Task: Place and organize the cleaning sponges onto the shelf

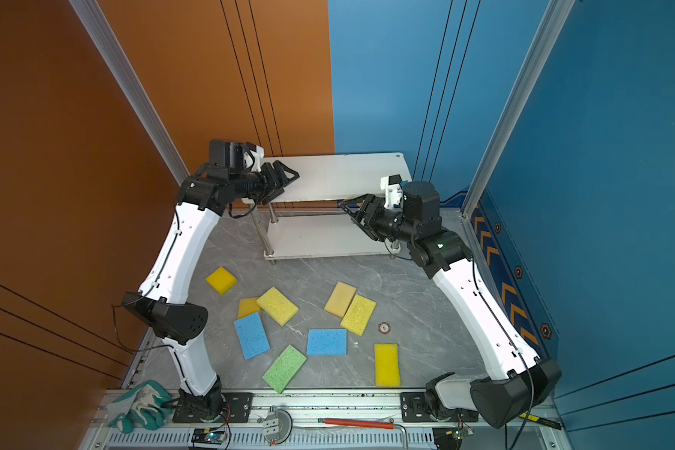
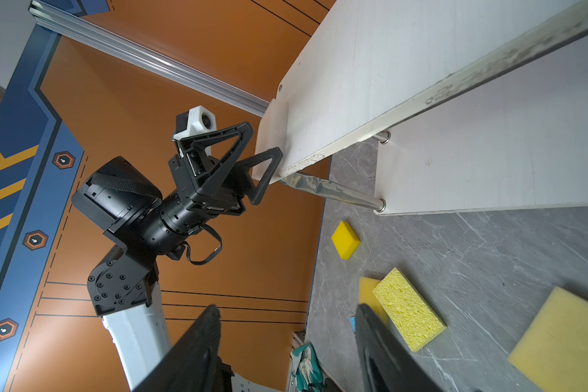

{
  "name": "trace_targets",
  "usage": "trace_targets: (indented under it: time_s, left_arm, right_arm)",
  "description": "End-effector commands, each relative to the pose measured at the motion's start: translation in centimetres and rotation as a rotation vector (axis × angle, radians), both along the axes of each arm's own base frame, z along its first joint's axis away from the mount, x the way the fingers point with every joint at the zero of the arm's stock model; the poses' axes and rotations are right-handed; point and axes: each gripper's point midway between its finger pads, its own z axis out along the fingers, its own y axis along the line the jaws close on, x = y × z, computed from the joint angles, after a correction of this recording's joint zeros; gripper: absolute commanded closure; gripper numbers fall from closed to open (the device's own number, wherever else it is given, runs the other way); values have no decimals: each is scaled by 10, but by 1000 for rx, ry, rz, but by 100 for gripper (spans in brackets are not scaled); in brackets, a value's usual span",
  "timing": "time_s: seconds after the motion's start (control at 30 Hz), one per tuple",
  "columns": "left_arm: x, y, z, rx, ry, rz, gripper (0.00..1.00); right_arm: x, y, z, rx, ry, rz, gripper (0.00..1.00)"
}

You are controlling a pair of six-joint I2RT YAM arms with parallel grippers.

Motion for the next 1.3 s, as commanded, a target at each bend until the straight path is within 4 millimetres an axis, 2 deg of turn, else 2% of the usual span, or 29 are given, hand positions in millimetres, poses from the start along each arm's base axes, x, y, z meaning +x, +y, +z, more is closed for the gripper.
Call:
trace_targets:
  time_s: [0.0,0.4,0.53,0.67,0.77,0.87,0.97,1.03,1.27]
  left_arm:
    - [-8,9,13,13,-39,12,23]
    - [-16,17,16,15,-43,13,22]
    - [-31,14,33,7,-88,-33,22]
    - [-52,26,38,1,-88,-23,24]
    - [-68,42,31,-5,-57,11,40]
    - [-79,54,19,-24,-15,37,75]
    - [-81,61,12,-88,-1,61,96]
    - [-79,66,5,-147,18,83,100]
    - [-61,83,-15,-215,49,136,100]
  right_arm:
    - [-6,1,-3,-17,-4,19,35]
    - [-6,3,-7,-21,3,22,35]
    - [-6,6,-9,-24,7,31,35]
    - [-5,9,-12,-28,10,37,35]
    - [-5,11,-13,-32,9,42,35]
    - [-4,15,-13,-35,9,50,35]
    - [-4,22,-14,-40,8,63,35]
    - [-5,25,-13,-41,5,71,35]
    - [-7,28,-11,-41,-2,76,35]
